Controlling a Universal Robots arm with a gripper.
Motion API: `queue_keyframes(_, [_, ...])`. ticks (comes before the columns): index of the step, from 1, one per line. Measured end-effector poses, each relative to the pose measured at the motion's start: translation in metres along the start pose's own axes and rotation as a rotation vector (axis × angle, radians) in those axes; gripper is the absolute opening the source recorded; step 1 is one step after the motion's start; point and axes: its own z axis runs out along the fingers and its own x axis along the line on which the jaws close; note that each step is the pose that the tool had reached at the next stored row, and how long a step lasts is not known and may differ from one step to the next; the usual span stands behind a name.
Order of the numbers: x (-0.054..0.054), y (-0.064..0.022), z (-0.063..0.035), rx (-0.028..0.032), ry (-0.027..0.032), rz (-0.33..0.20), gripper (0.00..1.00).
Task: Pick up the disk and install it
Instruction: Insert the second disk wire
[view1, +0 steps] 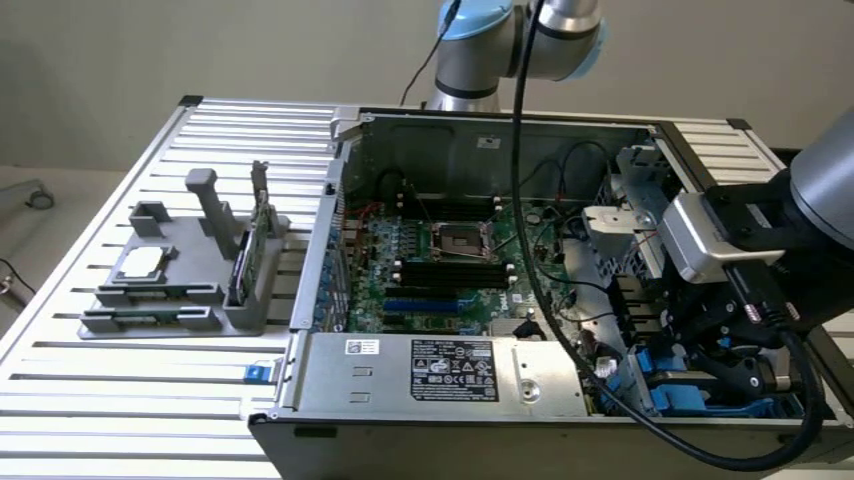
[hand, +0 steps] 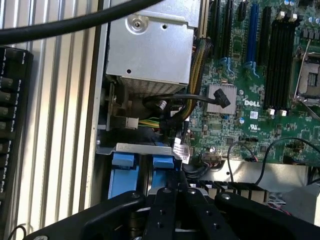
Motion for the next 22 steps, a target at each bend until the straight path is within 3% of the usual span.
queue_keyframes(22, [0.0, 0.0, 0.0, 0.0, 0.0, 0.0, 0.11])
